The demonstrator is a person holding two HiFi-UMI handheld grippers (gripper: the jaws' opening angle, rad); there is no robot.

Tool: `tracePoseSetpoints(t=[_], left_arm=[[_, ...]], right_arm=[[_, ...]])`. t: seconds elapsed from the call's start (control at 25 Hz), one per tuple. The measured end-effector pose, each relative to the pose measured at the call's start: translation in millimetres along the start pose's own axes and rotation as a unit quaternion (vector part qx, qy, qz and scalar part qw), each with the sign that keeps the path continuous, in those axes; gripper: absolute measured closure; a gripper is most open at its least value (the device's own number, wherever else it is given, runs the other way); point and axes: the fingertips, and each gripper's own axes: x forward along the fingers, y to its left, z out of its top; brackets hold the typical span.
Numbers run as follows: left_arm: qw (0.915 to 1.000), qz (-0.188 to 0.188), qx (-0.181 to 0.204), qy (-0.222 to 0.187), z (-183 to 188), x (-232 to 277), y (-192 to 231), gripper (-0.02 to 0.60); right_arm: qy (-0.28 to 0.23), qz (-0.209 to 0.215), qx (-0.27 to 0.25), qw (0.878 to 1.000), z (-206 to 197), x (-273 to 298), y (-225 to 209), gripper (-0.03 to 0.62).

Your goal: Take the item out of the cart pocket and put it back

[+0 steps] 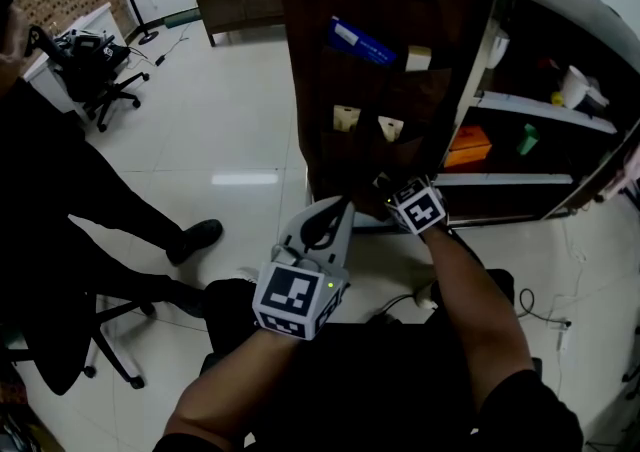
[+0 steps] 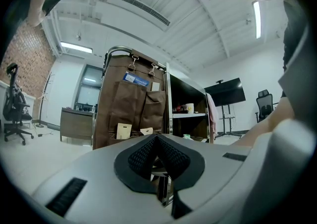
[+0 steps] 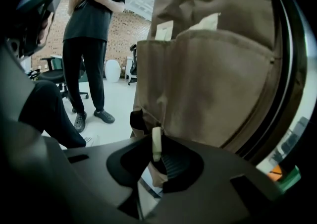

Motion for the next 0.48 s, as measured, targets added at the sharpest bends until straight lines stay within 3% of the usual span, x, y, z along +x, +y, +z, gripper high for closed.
tracePoseSetpoints(t=[0.16, 0.48], left_arm=[[1.0000, -0.002, 0.006, -0.001, 1, 0, -2, 0.581], [0.9999, -0.011, 0.001, 0.000, -1, -1, -7, 0.581]], right_arm=[[-0.002, -0.010, 0.028, 1.000, 10, -19, -5, 0.519], [-0.058, -0.015, 0.054, 0.997, 51, -70, -3, 0.520]])
